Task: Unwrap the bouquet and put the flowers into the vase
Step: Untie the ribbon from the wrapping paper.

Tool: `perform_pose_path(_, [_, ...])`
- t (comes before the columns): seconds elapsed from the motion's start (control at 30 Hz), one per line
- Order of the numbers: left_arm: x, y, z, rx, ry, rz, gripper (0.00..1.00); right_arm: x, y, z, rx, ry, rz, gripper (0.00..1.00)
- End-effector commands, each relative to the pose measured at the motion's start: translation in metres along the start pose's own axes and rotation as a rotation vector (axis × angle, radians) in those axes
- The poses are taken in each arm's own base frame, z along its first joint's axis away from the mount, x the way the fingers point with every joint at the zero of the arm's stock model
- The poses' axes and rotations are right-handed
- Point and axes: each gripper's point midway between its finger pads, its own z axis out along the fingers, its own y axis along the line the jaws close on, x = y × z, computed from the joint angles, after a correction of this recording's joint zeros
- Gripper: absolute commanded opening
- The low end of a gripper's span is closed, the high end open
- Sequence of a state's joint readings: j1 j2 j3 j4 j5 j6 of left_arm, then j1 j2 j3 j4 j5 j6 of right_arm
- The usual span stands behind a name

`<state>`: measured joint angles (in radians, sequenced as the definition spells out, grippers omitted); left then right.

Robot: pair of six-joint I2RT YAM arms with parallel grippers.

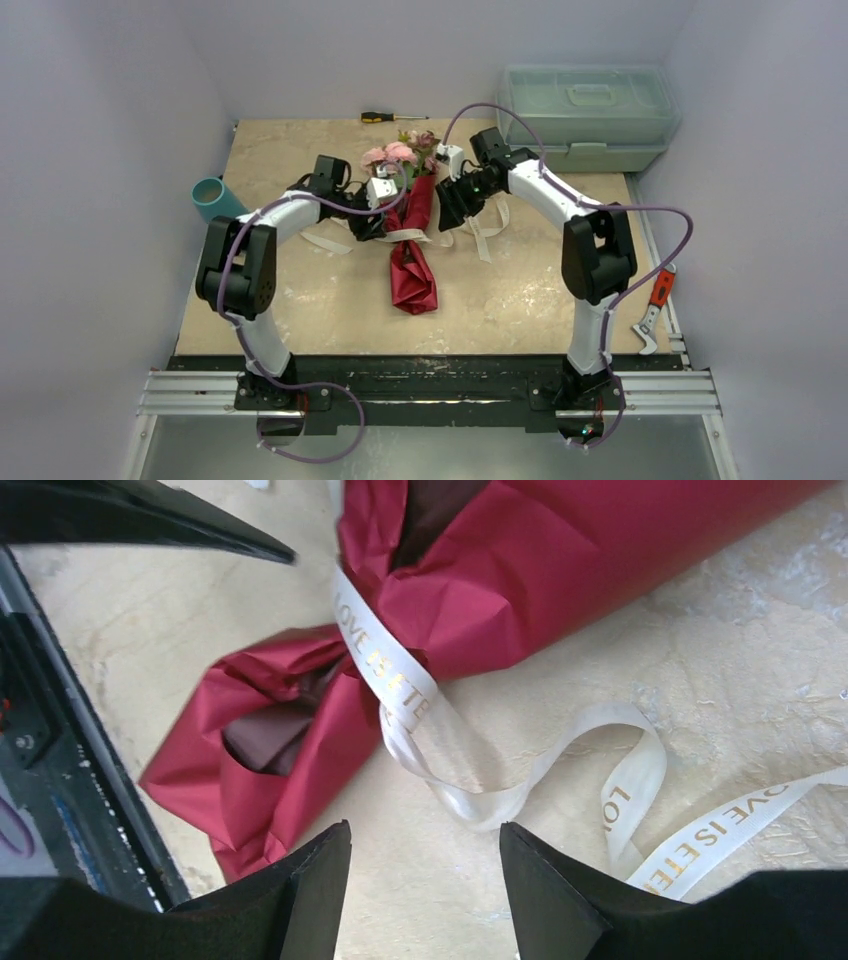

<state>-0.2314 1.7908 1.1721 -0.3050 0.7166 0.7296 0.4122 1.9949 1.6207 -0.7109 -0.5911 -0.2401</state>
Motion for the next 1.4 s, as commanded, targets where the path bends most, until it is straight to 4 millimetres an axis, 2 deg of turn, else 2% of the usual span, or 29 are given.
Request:
perform_pose_path(0.0, [0.028, -0.017, 0.017, 0.104, 0.109, 0.098, 0.57, 0.005, 0.023, -0.003, -0.068, 0.018, 0.052, 0.59])
perform_pose_path(0.07, [0.042, -0.023, 0.024, 0.138, 0.161, 0.077, 0.6, 0.009, 0.023, 0.005, -0.079, 0.041, 0.076, 0.58])
perform_pose_path(0.13, [0.047, -0.02, 0.027, 0.124, 0.183, 0.059, 0.68, 0.013, 0.023, 0.01, -0.088, 0.062, 0.103, 0.58])
perform_pose_path(0.2, [0.05, -0.02, 0.028, 0.122, 0.199, 0.054, 0.7, 0.015, 0.023, 0.014, -0.096, 0.07, 0.116, 0.58])
perform_pose_path(0.33, [0.055, -0.026, 0.031, 0.117, 0.23, 0.062, 0.56, 0.018, 0.023, 0.019, -0.093, 0.061, 0.123, 0.58])
perform_pose_path(0.43, [0.047, -0.027, 0.029, 0.089, 0.214, 0.051, 0.51, 0.017, 0.021, 0.021, -0.088, 0.055, 0.117, 0.58])
perform_pose_path(0.53, [0.022, -0.025, 0.017, 0.064, 0.154, 0.04, 0.62, 0.015, 0.021, 0.019, -0.086, 0.047, 0.093, 0.58])
perform_pose_path(0.6, [0.008, -0.013, 0.0, 0.021, 0.099, 0.002, 0.65, 0.013, 0.021, 0.014, -0.078, 0.036, 0.073, 0.58])
perform_pose_path(0.67, [0.004, 0.004, -0.018, -0.025, 0.071, -0.054, 0.65, 0.012, 0.02, 0.01, -0.068, 0.033, 0.057, 0.58])
perform_pose_path(0.77, [0.024, 0.025, -0.041, -0.068, 0.132, -0.064, 0.72, 0.008, 0.021, 0.003, -0.063, 0.019, 0.036, 0.58])
perform_pose_path(0.87, [0.067, 0.035, -0.057, -0.082, 0.259, -0.074, 0.84, 0.003, 0.022, -0.004, -0.064, -0.001, 0.015, 0.59])
perform_pose_path(0.97, [0.1, 0.05, -0.068, -0.11, 0.347, -0.087, 0.9, -0.007, 0.024, -0.01, -0.063, -0.029, -0.004, 0.6])
perform_pose_path(1.13, [0.113, 0.078, -0.075, -0.22, 0.373, -0.085, 0.94, -0.021, 0.023, -0.02, -0.058, -0.069, -0.021, 0.62])
perform_pose_path(1.23, [0.123, 0.08, -0.072, -0.222, 0.395, -0.101, 0.93, -0.028, 0.023, -0.024, -0.061, -0.088, -0.026, 0.62])
perform_pose_path(1.3, [0.131, 0.077, -0.069, -0.209, 0.409, -0.116, 0.85, -0.03, 0.022, -0.026, -0.062, -0.096, -0.026, 0.62])
perform_pose_path(1.37, [0.135, 0.074, -0.065, -0.189, 0.411, -0.126, 0.71, -0.034, 0.023, -0.028, -0.07, -0.106, -0.029, 0.62])
